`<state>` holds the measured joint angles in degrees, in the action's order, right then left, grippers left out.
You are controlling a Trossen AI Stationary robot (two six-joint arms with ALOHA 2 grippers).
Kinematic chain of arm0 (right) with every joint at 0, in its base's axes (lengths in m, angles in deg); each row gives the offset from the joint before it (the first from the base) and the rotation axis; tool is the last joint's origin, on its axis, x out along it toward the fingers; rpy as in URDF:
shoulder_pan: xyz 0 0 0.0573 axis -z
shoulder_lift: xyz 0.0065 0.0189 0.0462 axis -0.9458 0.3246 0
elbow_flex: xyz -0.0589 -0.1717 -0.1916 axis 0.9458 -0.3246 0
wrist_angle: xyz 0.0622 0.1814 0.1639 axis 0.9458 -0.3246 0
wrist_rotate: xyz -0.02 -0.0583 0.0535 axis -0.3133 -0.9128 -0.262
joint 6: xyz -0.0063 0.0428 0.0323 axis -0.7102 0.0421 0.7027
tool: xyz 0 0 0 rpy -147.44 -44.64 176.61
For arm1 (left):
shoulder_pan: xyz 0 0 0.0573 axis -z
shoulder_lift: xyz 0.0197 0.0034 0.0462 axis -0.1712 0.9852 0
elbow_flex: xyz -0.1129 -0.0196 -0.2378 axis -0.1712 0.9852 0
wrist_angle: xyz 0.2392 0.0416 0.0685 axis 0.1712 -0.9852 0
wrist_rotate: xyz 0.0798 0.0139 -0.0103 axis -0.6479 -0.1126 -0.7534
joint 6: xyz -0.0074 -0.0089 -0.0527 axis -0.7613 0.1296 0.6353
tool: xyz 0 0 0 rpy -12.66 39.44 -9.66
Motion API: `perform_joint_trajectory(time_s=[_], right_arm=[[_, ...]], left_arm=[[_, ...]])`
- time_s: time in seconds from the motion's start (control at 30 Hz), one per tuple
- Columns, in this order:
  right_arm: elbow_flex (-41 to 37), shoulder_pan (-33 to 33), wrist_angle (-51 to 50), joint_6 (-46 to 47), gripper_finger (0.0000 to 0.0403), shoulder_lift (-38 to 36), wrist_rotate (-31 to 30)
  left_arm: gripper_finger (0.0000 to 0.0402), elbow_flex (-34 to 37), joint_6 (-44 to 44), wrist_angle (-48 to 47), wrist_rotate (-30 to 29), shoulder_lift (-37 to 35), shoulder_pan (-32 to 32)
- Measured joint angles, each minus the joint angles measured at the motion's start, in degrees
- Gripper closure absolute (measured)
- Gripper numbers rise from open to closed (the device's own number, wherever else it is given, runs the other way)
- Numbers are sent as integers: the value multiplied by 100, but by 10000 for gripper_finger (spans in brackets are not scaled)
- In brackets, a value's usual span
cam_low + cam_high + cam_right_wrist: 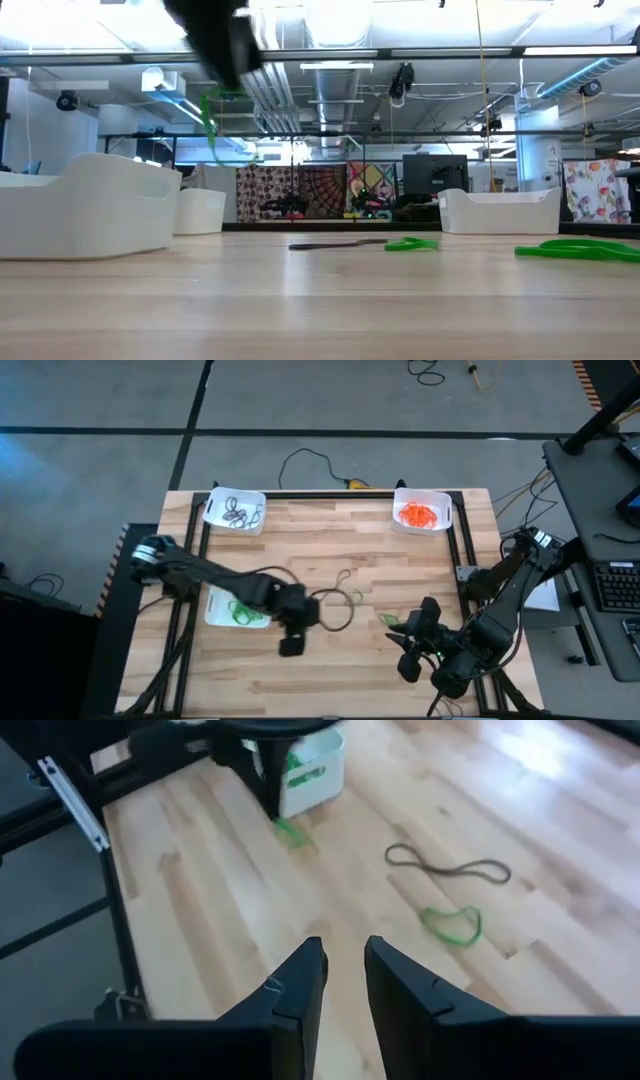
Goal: Sort rubber bands into baskets
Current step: Put the green rubber band into the bottom white bin
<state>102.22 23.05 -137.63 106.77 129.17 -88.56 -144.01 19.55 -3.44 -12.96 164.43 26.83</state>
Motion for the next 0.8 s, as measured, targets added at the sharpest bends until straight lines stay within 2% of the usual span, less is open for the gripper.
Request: perform_joint_trajectory(time_s=[0.17,0.43,0.57,0.63,0.8], right_arm=[[0,4,6,-202,337,0,-281],[0,150,0,-356,333,0,-281],[0,275,11,-356,331,0,-279],[0,320,55,-381,328,0,-269],[0,375,145,-432,309,0,-243]], left_arm=[[401,644,1119,-789,-493,-917,363],[401,2822,3492,-845,-1187,-2510,514],[401,3695,4355,-846,-1309,-2727,251],[401,3981,4593,-753,-1073,-2674,106],[401,4246,4804,-714,-852,-2318,23]])
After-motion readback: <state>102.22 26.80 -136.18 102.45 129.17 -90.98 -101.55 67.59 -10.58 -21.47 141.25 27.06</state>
